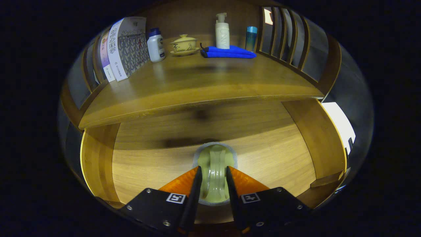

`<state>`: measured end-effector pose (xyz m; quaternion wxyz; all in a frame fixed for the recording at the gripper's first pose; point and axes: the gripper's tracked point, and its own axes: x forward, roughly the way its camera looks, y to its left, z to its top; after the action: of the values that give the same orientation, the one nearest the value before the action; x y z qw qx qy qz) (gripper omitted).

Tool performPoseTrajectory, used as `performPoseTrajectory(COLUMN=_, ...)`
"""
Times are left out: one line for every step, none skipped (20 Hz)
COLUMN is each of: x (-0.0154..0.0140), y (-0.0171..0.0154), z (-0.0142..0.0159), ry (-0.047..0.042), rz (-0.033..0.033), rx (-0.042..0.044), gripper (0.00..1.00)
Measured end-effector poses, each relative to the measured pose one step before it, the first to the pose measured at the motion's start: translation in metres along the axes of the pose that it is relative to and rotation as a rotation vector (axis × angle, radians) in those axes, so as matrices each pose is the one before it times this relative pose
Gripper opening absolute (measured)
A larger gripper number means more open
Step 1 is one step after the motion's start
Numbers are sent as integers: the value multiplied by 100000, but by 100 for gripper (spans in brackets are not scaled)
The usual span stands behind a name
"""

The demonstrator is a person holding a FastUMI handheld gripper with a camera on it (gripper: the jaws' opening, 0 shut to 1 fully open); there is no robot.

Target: Pull open the drawer, take out the items inside it, and place them on the countertop above the cabinet.

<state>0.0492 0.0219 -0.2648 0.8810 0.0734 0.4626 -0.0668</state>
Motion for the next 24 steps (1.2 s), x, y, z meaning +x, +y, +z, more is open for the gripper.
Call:
performPoseTrajectory(x=12, y=-138, z=-14, ry=85, rz=-379, rx=723, gripper=37)
performPoseTrajectory(x=-66, y=-172, z=-164, ry=-234, rz=-290, rx=1190, gripper=32)
performPoseTrajectory(x=-139, y=-20, z=49, ry=-498, rz=33, rx=1279, gripper=24)
performPoseTrajectory(x=89, y=-178, z=-244, ry=326, rz=-569, rx=775, gripper=23)
performPoseTrajectory(x=-190, y=-128, z=-56, ry=-423, rz=-146, rx=449, gripper=21)
performPoseTrajectory(x=-113, y=-172, z=-192, ry=-170, rz=-492, rx=-498, gripper=19)
performPoseTrajectory(x=-148, y=-10, z=-55, ry=-902, rz=117, rx=-892, gripper=17)
performPoseTrajectory(x=-134, y=6, z=-108, ry=-1239, rz=198, rx=-1070, gripper=16)
performPoseTrajectory(x=-173, y=50, z=-73, ry=-1627, rz=-103, rx=-1318, gripper=14)
performPoseTrajectory(x=-244, y=171, z=-58, ry=-1029, rz=332, rx=-1392, gripper=15)
performPoseTrajectory(x=-356, y=131, z=-138, ry=-1168, rz=181, rx=-1292, gripper=14)
performPoseTrajectory(x=-502, y=103, z=-5, ry=-1258, rz=343, rx=-1233, gripper=14)
performPoseTrajectory(x=-729, y=-88, z=-91, ry=-1283, rz=-518, rx=-1538, gripper=14)
performPoseTrajectory(x=-708, y=-276, z=148, ry=-1390, rz=-1065, rx=-1315, gripper=14)
performPoseTrajectory(x=-955, y=-255, z=224, ry=-2325, rz=-930, rx=-1447, gripper=14)
performPoseTrajectory(x=-877, y=-196, z=428, ry=-2579, rz=-637, rx=-928, gripper=14)
performPoseTrajectory(x=-733, y=76, z=422, ry=-2496, rz=352, rx=-606, gripper=14)
performPoseTrajectory(x=-638, y=198, z=406, ry=-2155, rz=1290, rx=-780, gripper=14)
performPoseTrajectory(x=-630, y=224, z=695, ry=-3059, rz=1216, rx=-1401, gripper=14)
performPoseTrajectory(x=-470, y=-81, z=618, ry=-2989, rz=618, rx=-2176, gripper=14)
performPoseTrajectory(x=-562, y=-278, z=651, ry=-2699, rz=-427, rx=-2636, gripper=14)
performPoseTrajectory(x=-606, y=-320, z=585, ry=-2572, rz=-881, rx=-2277, gripper=14)
performPoseTrajectory(x=-554, y=-241, z=715, ry=-2093, rz=-655, rx=-1472, gripper=14)
performPoseTrajectory(x=-458, y=-130, z=742, ry=-2209, rz=-412, rx=-834, gripper=14)
